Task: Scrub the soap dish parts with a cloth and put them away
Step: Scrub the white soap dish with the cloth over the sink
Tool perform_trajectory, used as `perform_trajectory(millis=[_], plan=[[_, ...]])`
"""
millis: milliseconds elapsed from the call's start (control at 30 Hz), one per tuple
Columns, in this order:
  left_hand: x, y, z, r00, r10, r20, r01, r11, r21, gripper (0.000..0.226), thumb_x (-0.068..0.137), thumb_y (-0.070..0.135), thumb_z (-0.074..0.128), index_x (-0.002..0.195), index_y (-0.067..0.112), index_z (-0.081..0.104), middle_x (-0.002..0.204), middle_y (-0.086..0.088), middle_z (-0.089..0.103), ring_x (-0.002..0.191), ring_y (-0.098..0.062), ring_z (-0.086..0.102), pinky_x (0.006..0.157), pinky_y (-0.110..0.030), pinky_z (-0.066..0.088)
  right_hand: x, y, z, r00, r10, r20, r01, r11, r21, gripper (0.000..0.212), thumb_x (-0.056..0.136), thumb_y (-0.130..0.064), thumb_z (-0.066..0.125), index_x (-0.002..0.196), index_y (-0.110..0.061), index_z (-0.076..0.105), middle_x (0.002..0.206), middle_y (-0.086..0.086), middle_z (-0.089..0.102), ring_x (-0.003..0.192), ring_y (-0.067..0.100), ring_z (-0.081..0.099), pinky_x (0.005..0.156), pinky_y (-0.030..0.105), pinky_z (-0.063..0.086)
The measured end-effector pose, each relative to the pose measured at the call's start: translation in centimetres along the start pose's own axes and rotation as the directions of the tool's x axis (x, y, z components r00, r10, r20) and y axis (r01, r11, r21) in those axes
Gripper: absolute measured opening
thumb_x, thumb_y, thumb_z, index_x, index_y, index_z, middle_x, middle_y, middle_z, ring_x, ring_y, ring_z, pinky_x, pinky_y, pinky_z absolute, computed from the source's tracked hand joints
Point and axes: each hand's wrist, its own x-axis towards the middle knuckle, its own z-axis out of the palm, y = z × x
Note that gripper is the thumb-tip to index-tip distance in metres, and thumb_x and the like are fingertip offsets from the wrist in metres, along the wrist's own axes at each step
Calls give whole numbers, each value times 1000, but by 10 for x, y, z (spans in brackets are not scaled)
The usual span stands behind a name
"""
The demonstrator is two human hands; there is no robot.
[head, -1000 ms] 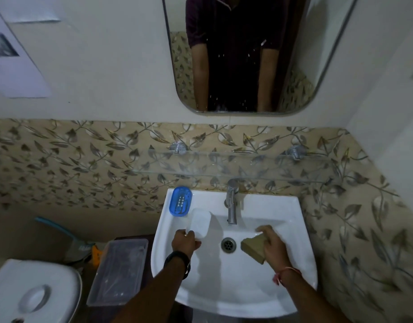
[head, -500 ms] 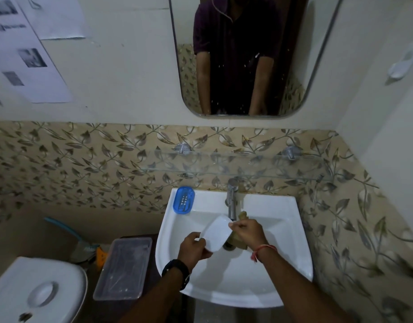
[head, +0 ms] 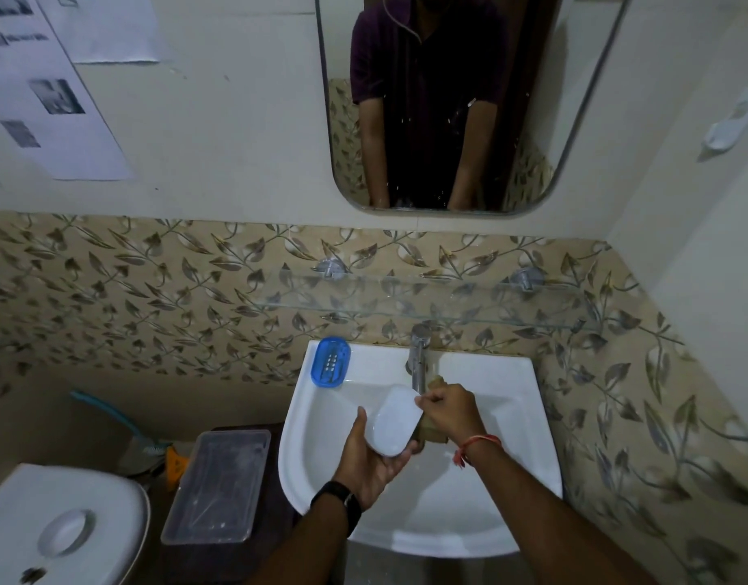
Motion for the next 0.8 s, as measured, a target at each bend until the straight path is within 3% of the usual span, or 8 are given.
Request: perform_trajectory(millis=[100, 200, 333, 433, 600, 667, 700, 800], plan=[[0, 1, 0, 998, 56, -29, -56, 998, -8, 62, 99, 51, 50, 137, 2, 54, 131, -32, 64, 95, -41, 68, 86, -44, 55, -1, 2, -3, 1000, -5, -20, 6, 999, 53, 21, 87, -31, 74, 73, -16, 80, 62, -6, 68, 59, 1, 56, 58, 16, 39], [1, 5, -4, 987, 111, -120, -108, 994, 35, 57, 100, 46, 54, 136, 2, 54, 134, -30, 61, 102, -40, 65, 79, -46, 61, -4, 14, -7, 998, 55, -33, -51, 992, 114, 9, 86, -17, 72, 89, -15, 80, 88, -1, 74, 82, 8, 62, 74, 15, 43], [2, 13, -7, 954, 197, -227, -178, 979, 102, 44, 97, 39, 63, 130, 11, 56, 132, -20, 60, 118, -41, 60, 73, -47, 65, -15, 42, -11, 987, 159, 5, -159, 980, 119, 28, 87, 1, 62, 110, -9, 73, 124, 10, 66, 115, 24, 60, 94, 19, 40], [3, 19, -9, 929, 276, -246, -227, 951, 210, 34, 96, 36, 65, 123, 15, 62, 131, -14, 61, 120, -38, 60, 77, -46, 64, -23, 64, -12, 979, 203, 18, -204, 975, 88, 34, 84, 6, 59, 110, -10, 73, 130, 14, 63, 122, 29, 57, 100, 23, 41], [7, 27, -7, 887, 410, -211, -294, 855, 428, 19, 97, 31, 65, 112, 19, 69, 126, -11, 59, 114, -32, 59, 86, -50, 62, -32, 87, -11, 968, 245, 49, -248, 965, 81, 34, 83, 8, 59, 110, -8, 71, 131, 16, 62, 120, 30, 57, 95, 17, 35], [9, 26, -7, 837, 523, -162, -344, 732, 588, 21, 98, 32, 64, 115, 20, 69, 127, -13, 62, 108, -29, 63, 88, -49, 62, -33, 91, -11, 966, 253, 61, -257, 963, 76, 34, 83, 9, 60, 112, -6, 70, 134, 18, 59, 123, 30, 56, 95, 16, 34], [9, 25, -8, 796, 598, -98, -379, 618, 689, 24, 99, 34, 62, 120, 24, 68, 129, -12, 64, 108, -27, 65, 90, -47, 62, -34, 93, -10, 965, 253, 63, -257, 964, 72, 35, 84, 10, 60, 113, -6, 70, 137, 18, 58, 125, 30, 55, 97, 17, 34], [9, 23, -14, 649, 734, 201, -418, 122, 900, 43, 98, 44, 58, 139, 32, 57, 136, -6, 64, 123, -21, 60, 105, -39, 52, -35, 96, -9, 966, 247, 74, -252, 966, 64, 36, 85, 11, 61, 116, -5, 68, 141, 18, 54, 129, 30, 52, 101, 20, 36]])
